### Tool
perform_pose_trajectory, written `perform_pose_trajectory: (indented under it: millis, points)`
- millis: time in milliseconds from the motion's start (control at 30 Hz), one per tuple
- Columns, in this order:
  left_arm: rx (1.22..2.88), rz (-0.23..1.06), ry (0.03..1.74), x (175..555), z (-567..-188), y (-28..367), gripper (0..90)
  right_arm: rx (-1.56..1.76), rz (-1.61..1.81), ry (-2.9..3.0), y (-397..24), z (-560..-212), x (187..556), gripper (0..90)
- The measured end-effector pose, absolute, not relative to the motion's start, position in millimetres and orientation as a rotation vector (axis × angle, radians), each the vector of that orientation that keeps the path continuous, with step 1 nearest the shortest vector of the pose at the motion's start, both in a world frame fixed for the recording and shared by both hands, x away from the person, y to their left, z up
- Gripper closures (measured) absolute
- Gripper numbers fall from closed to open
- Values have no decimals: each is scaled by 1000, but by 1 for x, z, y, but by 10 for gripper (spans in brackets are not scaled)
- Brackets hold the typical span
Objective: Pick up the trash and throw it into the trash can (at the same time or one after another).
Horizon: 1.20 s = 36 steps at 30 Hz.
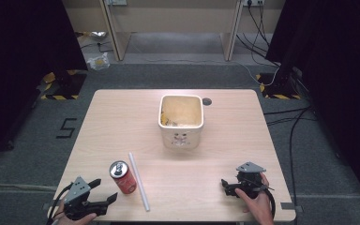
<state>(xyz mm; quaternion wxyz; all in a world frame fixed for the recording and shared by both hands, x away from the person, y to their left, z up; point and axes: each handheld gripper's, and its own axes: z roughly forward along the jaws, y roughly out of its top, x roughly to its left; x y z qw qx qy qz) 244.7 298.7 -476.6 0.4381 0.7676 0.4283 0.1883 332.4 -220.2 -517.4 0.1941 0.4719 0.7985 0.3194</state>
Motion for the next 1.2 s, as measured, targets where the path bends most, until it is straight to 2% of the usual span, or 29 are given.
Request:
perform_pose_trajectory:
  millis: [1200]
  points:
    - [1911,490,1018,270,-480,264,164,1317,899,2236,-220,-518,332,7]
